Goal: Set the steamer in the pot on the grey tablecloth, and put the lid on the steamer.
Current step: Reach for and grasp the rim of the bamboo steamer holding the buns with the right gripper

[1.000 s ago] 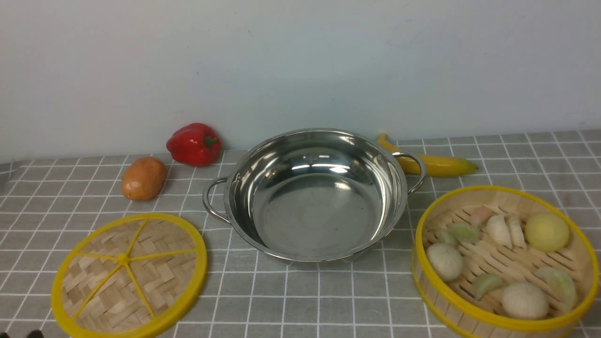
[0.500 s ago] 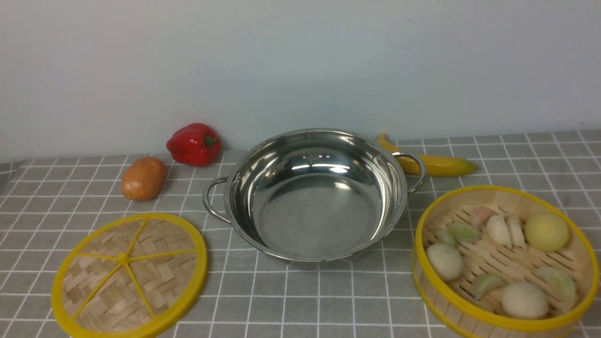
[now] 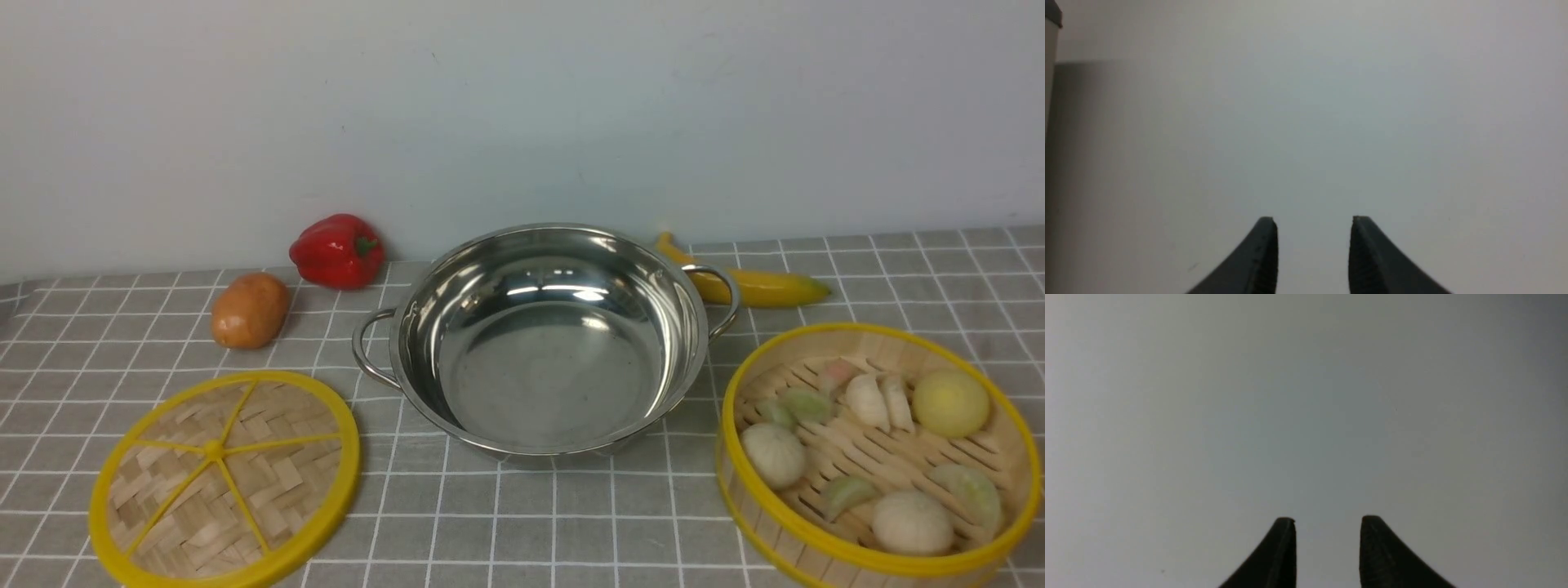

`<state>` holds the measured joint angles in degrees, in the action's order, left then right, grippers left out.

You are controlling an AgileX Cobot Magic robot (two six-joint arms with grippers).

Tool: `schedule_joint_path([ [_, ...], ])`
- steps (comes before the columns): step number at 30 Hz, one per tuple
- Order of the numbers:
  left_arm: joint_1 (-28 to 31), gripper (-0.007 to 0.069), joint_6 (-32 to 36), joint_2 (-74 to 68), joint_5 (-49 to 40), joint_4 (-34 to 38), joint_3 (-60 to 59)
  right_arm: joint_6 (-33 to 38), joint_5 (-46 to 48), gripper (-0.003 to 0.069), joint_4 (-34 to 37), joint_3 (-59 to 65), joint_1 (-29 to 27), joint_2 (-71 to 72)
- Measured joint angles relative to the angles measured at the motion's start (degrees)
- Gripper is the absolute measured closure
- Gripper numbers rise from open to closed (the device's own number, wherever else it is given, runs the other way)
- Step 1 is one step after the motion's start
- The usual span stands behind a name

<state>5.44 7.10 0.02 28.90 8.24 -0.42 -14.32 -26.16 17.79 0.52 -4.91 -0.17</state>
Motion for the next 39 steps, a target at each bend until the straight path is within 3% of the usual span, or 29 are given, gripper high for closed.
schedule_joint_path([
  [10, 0.0, 0.0382, 0.0, 0.0, 9.14, -1.42, 0.0, -12.76, -15.79, 0.0419, -2.63, 0.0, 0.0, 0.0],
  [15, 0.0, 0.0382, 0.0, 0.05, 11.28, -5.82, 3.03, -11.21, -16.52, 0.0419, -6.92, -3.38, 0.0, 0.2],
  [18, 0.0, 0.0382, -0.43, 0.0, 7.41, -6.4, 8.91, -6.67, -12.48, 0.0418, -10.74, -10.97, 0.0, -0.67],
  [20, 0.0, 0.0382, -0.48, -2.61, -2.3, -3.2, 16.23, -1.17, -2.34, 0.0417, -13.06, -20.82, 0.0, -4.85],
  [24, 0.0, 0.0382, 1.0, -11.37, -22.87, 1.28, 24.74, 2.6, 22.28, 0.0416, -13.44, -34.56, 0.0, -13.63],
  [28, 0.0, 0.0382, 2.19, -20.26, -39.64, 1.48, 28.64, 3.11, 45.06, 0.0416, -13.51, -41.71, 0.0, -22.12],
  [31, 0.0, 0.0382, 2.48, -30.51, -54.27, 1.53, 31.47, 3.51, 67.94, 0.0416, -13.51, -47.72, 0.0, -34.43],
  [35, 0.0, 0.0382, 2.53, -42.65, -65.99, 1.58, 34.61, 5.69, 84.84, 0.0416, -13.51, -51.79, 0.0, -47.43],
  [39, 0.0, 0.0382, 2.53, -50.4, -71.17, 1.58, 36.79, 8.1, 88.69, 0.0416, -13.51, -52.56, 0.0, -57.6],
])
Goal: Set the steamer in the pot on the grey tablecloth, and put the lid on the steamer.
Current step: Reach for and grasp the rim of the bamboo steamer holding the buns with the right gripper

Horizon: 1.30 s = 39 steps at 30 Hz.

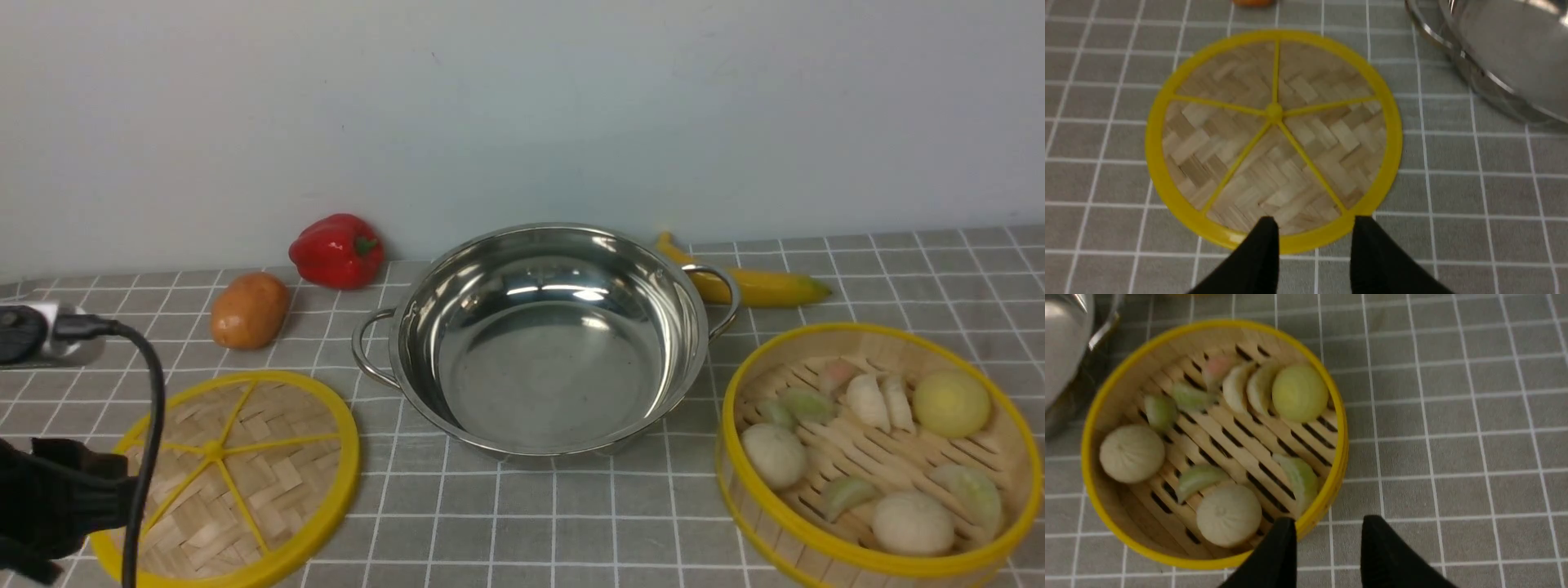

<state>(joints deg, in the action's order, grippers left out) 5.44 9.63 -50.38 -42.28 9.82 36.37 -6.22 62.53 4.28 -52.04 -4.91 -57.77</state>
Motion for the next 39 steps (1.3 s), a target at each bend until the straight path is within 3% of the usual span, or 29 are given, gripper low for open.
schedule_joint_path([
  [9, 0.0, 0.0382, 0.07, -8.04, -2.59, 0.0, 0.52, 0.57, -5.23, 0.0416, 0.0, -0.11, 0.0, -15.24],
  [31, 0.0, 0.0382, 0.64, -8.43, -2.84, 0.0, 0.54, 0.75, -20.9, 0.0419, -0.14, -0.13, 0.0, -39.73],
  [36, 0.0, 0.0382, 0.64, -8.43, -2.9, 0.06, 0.54, 0.75, -20.9, 0.0491, -0.14, -0.45, 0.0, -41.1],
  [39, 0.0, 0.0382, 0.69, -8.43, -2.95, 0.06, 0.54, 0.44, -19.6, 0.0604, -0.24, -0.57, 0.0, -41.04],
])
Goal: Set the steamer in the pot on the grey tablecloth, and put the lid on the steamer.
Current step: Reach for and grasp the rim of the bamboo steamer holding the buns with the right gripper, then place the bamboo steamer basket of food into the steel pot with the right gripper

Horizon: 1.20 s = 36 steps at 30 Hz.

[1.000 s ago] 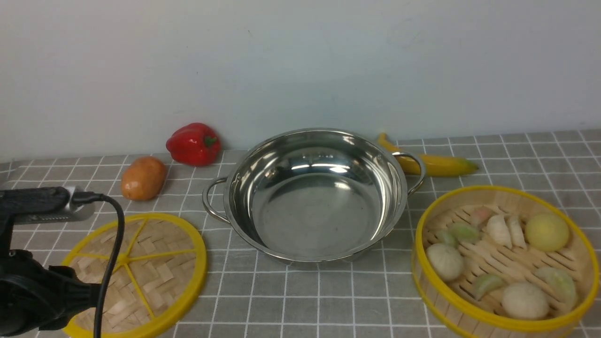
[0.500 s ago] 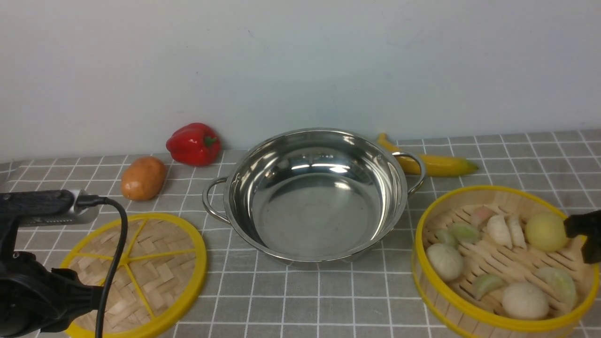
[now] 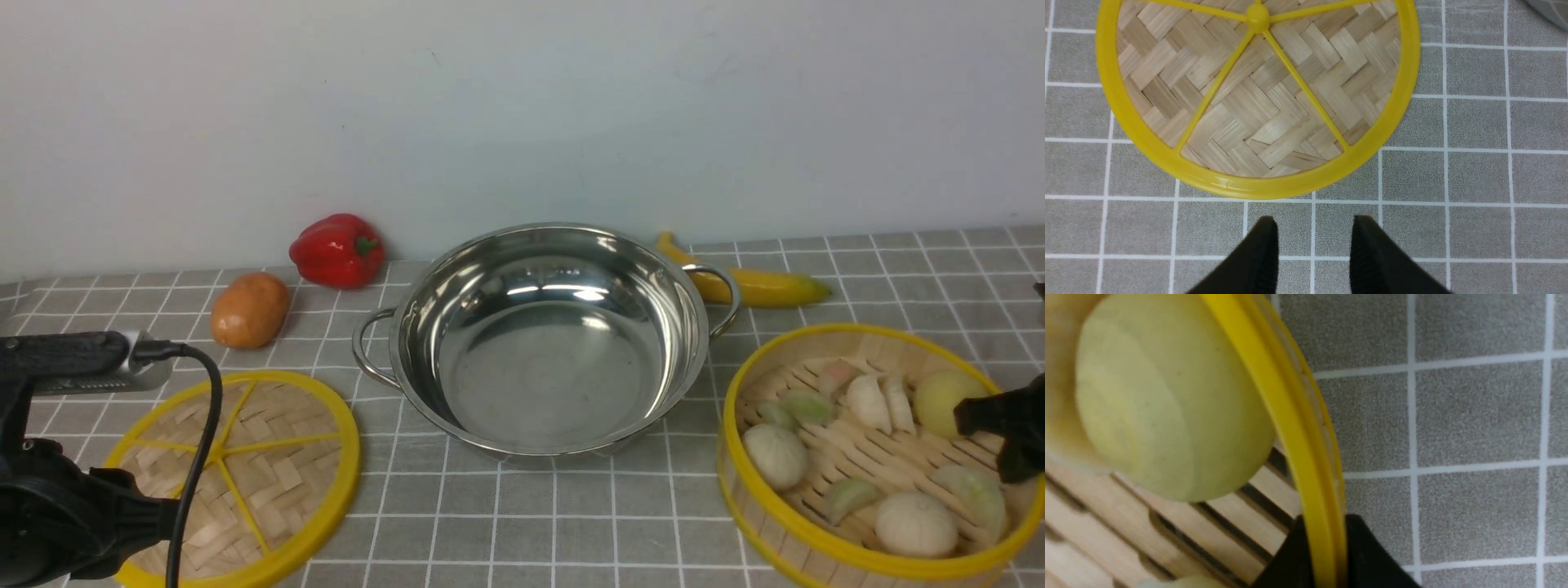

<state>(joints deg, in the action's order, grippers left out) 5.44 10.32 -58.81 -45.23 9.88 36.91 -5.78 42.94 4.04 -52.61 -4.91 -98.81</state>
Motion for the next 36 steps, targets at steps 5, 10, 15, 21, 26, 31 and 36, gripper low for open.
schedule_joint_path([
  [5, 0.0, 0.0382, 0.0, 0.0, 0.0, 0.0, 0.0, 0.63, 5.8, 0.0602, -1.01, 0.0, 0.05, 2.64],
  [10, 0.0, 0.0382, 0.0, 0.0, 0.0, 0.0, 0.0, 0.67, 13.89, 0.0602, -1.35, 0.06, 0.05, 9.77],
  [15, 0.0, 0.0382, 0.0, 0.0, 0.0, 0.0, 0.0, 1.0, 18.98, 0.0602, -0.46, -0.8, 0.05, 16.21],
  [21, 0.0, 0.0382, 0.0, 0.0, -0.07, 0.0, 0.0, 2.0, 22.15, 0.0602, 3.48, -10.4, 4.87, 15.42],
  [26, 0.0, 0.0382, 0.0, 0.0, -0.07, 0.0, 0.0, -0.14, 23.98, 0.0602, 4.93, -26.4, 14.08, 6.65],
  [31, 0.0, 0.0382, 0.0, 0.0, -0.11, 0.0, 0.0, -2.47, 27.85, 0.0602, 4.58, -43.24, 21.1, -5.56],
  [36, 0.0, 0.0382, 0.0, 0.0, -0.11, 0.0, 0.0, -3.72, 28.14, 0.0602, 3.91, -61.28, 25.73, -19.9],
])
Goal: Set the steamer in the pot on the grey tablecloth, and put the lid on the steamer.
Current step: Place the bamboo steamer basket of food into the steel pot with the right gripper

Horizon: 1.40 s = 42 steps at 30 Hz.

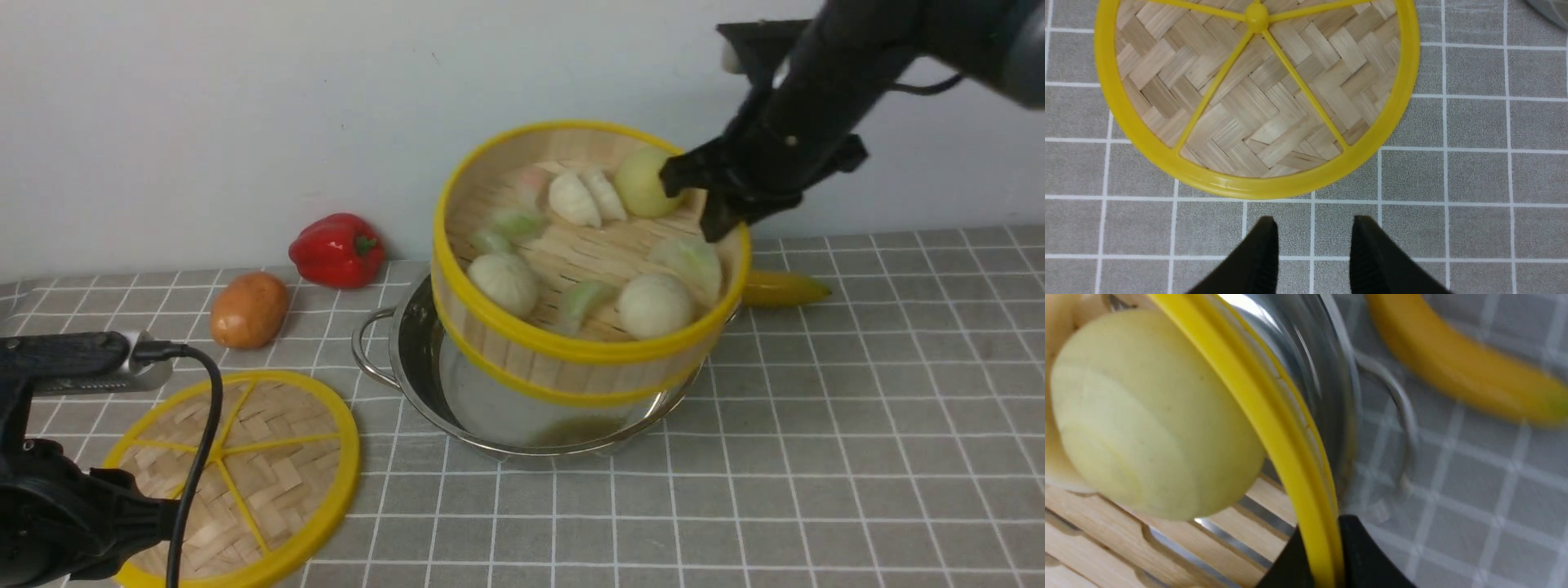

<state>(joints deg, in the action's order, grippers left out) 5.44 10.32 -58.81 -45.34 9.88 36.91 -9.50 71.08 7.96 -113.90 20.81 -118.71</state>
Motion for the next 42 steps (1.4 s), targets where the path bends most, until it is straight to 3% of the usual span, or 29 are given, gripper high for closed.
schedule_joint_path([
  [6, 0.0, 0.0382, 0.0, 0.0, 0.0, 0.0, 0.0, -1.14, -0.02, 0.0602, -0.73, -11.09, 1.79, -11.3],
  [26, 0.0, 0.0382, 0.0, 0.0, -0.05, 0.0, 0.0, -1.14, 0.51, 0.058, -2.88, -12.03, 1.96, -18.76],
  [35, 0.0, 0.0382, 0.0, 0.0, -0.01, 0.0, 0.0, -1.38, -0.53, 0.0326, -0.61, -12.62, 1.96, -18.57],
  [42, 0.0, 0.0382, 0.0, 0.0, 2.77, 0.0, 0.0, -1.32, -0.48, 0.0196, -0.72, -12.62, 1.96, -17.49],
])
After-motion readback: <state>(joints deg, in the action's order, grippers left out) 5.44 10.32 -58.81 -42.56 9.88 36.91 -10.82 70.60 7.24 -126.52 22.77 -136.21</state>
